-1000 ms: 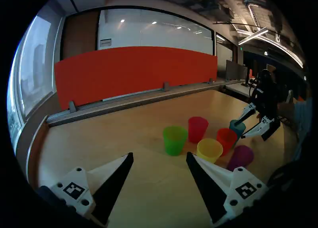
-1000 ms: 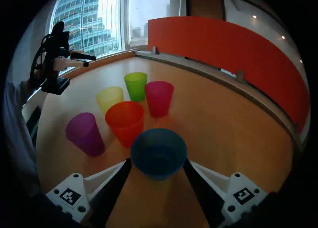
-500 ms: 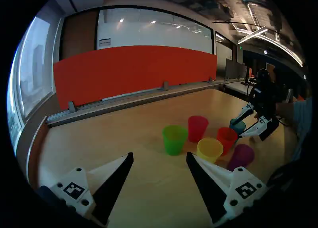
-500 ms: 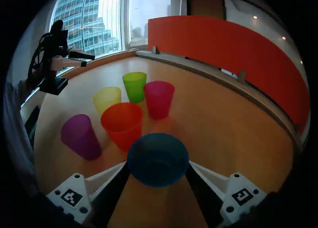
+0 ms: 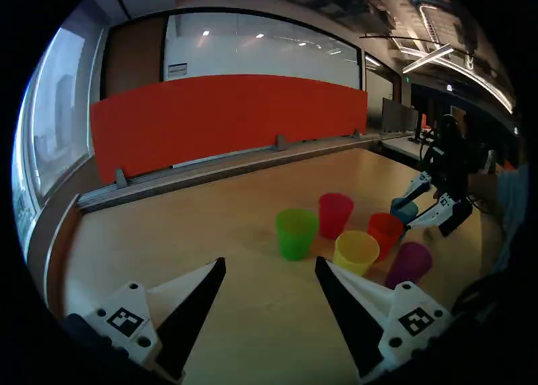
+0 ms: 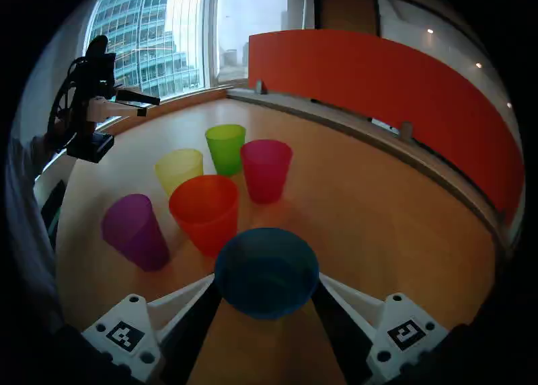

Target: Pour water

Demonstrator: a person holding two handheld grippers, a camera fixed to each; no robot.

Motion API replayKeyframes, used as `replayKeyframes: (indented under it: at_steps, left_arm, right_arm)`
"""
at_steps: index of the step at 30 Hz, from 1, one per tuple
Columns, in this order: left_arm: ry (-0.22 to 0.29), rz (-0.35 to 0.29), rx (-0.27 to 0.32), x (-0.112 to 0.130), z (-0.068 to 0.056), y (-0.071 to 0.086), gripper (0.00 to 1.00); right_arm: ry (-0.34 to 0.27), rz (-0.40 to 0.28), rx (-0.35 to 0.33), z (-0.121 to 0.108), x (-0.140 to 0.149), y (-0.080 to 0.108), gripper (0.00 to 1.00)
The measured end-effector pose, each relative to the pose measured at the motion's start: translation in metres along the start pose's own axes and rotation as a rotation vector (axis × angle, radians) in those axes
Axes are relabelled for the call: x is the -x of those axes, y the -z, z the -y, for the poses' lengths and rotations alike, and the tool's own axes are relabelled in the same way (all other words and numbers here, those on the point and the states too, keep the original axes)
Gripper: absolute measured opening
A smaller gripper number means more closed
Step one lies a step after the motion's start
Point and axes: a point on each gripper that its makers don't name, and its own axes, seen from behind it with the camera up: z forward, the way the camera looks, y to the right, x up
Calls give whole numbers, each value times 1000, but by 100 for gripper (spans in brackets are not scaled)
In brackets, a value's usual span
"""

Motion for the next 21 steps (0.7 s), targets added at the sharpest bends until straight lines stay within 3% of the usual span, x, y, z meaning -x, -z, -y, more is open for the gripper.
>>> replayKeyframes:
  at_steps: [21]
  left_arm:
    - [-32,62,57,14,-17,-30,99]
  right_arm:
    - [16,-196,56,4,-69,65,89]
